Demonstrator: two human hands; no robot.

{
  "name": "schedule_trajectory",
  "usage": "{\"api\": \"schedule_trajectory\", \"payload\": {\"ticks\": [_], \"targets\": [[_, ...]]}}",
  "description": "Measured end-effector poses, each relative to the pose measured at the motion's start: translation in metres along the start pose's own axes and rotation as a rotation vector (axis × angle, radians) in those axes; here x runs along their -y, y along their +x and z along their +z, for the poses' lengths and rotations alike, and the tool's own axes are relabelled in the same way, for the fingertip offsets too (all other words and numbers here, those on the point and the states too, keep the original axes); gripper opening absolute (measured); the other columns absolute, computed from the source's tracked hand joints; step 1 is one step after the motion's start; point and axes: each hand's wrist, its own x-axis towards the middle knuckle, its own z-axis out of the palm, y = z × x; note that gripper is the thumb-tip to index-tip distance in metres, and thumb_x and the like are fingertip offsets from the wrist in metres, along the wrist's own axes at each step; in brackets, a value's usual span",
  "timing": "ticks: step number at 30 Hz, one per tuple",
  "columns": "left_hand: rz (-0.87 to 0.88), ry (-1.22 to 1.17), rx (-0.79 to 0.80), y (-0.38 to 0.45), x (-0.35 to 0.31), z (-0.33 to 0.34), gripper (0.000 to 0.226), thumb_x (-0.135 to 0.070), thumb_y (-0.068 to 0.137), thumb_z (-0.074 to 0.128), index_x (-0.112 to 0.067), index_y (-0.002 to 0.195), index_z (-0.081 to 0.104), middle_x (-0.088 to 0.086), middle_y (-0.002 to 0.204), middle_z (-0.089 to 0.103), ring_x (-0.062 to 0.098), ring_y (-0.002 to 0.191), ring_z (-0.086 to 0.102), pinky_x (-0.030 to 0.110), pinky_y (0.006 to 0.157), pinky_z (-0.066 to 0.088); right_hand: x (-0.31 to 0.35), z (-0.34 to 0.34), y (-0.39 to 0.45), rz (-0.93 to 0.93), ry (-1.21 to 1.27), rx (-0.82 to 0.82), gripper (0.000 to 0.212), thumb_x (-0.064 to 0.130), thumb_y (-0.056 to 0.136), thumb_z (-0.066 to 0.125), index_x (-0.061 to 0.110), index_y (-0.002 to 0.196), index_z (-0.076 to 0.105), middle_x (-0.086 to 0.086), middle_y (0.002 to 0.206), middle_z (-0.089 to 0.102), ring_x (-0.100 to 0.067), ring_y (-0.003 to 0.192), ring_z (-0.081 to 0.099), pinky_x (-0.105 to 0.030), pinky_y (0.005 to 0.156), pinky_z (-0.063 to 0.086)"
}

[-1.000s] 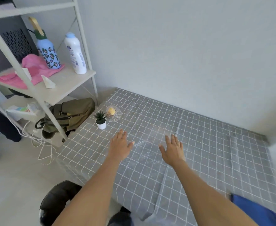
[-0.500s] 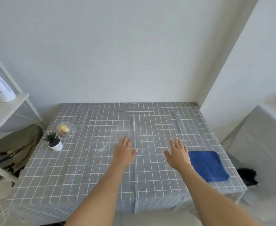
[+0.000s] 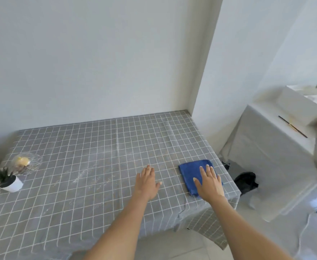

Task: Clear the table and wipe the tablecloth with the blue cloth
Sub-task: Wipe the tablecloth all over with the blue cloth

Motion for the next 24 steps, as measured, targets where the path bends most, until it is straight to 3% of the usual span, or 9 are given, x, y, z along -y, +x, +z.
{"api": "schedule_trajectory", "payload": {"ticks": [15, 24], "targets": [[-0.096, -0.069, 0.042, 0.013, -0.116, 0.078, 0.068, -0.038, 0.1, 0.038, -0.009, 0.151, 0.004, 0.01, 0.16, -0.002, 0.024, 0.147, -0.002, 0.04, 0.118, 0.003, -0.104, 0.025, 0.032, -0.276, -0.107, 0.202, 0.075, 0.056, 0.096, 0.035, 0.025, 0.153, -0.002, -0.005, 0.16, -0.011, -0.023, 0.147, -0.009, -0.039, 0.117, -0.003], [-0.038, -0.008, 0.004, 0.028, -0.15, 0.1, 0.072, -0.035, 0.098, 0.038, -0.011, 0.151, -0.004, 0.007, 0.159, -0.012, 0.021, 0.147, -0.006, 0.041, 0.119, 0.002, -0.121, 0.043, 0.043, -0.349, -0.053, 0.161, 0.074, 0.049, 0.096, 0.037, 0.027, 0.153, -0.005, -0.003, 0.16, -0.014, -0.021, 0.147, -0.008, -0.04, 0.119, 0.0]]}}
